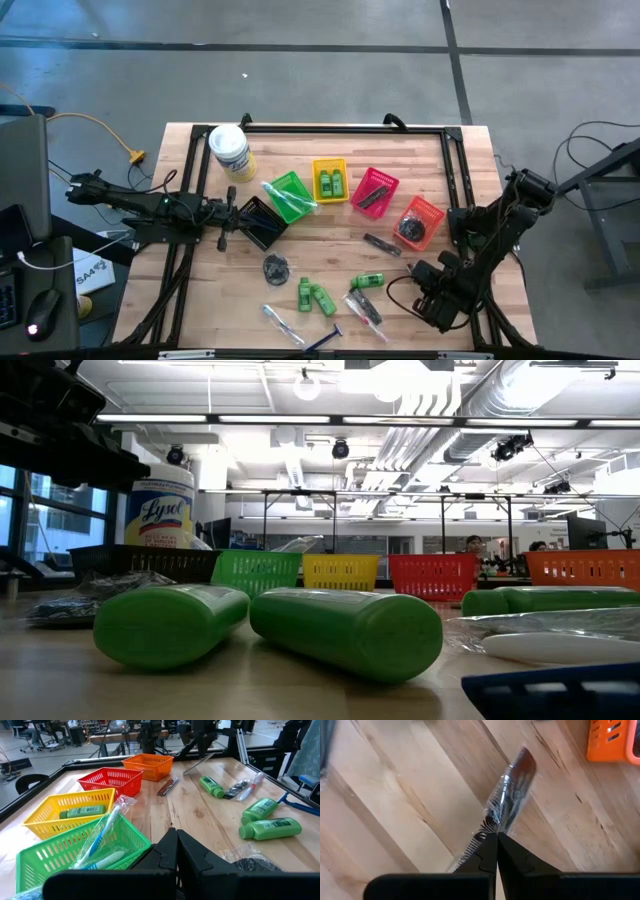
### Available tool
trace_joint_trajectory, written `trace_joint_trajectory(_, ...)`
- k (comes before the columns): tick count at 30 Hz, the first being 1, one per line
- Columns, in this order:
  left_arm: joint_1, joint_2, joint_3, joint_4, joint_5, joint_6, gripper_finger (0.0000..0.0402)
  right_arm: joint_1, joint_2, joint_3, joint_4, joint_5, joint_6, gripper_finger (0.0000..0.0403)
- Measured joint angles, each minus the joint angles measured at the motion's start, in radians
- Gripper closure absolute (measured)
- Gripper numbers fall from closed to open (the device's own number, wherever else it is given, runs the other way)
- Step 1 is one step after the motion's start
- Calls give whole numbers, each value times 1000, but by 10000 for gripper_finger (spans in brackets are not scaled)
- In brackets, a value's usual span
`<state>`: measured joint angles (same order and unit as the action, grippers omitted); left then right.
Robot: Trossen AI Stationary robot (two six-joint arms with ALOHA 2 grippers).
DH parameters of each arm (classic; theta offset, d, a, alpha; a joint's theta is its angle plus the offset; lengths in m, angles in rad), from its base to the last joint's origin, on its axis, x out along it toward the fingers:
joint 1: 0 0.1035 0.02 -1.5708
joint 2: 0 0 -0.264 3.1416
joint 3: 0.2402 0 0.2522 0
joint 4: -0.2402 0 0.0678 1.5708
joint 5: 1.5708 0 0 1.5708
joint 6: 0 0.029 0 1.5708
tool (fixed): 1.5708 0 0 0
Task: Pick & Place Travel size toiletries
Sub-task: Put the black hair comb into the red bin
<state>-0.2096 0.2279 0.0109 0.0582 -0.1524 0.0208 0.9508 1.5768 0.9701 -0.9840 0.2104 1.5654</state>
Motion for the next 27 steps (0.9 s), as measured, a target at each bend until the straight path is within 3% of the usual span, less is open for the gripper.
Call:
trace_joint_trajectory(16,0,0,0,-1,1,-2,402,0,-13,16,-47,28,-60,401)
trace_joint_trajectory(27,0,0,0,-1,5,0,402,52,-86,101,-130,198,-119,401)
